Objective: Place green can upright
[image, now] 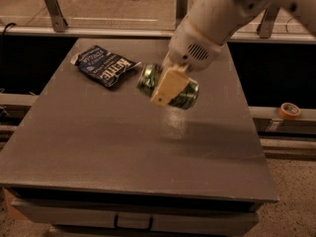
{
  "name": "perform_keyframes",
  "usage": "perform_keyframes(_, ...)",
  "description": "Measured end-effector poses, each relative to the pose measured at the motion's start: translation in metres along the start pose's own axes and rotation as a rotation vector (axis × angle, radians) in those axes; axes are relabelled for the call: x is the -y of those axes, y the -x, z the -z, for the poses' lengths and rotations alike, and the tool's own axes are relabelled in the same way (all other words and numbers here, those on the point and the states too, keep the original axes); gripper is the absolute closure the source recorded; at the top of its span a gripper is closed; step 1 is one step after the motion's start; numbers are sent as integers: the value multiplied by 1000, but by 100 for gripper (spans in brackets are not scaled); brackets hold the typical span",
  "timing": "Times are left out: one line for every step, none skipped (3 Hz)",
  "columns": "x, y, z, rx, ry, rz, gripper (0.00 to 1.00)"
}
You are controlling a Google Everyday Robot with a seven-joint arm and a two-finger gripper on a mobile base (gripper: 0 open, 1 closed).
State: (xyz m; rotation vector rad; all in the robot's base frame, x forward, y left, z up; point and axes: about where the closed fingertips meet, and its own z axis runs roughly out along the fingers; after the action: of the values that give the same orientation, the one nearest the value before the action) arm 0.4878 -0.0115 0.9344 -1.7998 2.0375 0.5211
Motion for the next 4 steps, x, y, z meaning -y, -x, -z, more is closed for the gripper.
perform_keyframes(30, 8, 51, 239, -21, 6, 100)
perform_keyframes(48, 9, 73, 488, -6, 22, 100)
perform_keyframes(49, 5, 75, 688, 22, 33, 100)
perform_keyframes(42, -2, 67, 838, 59, 35, 100)
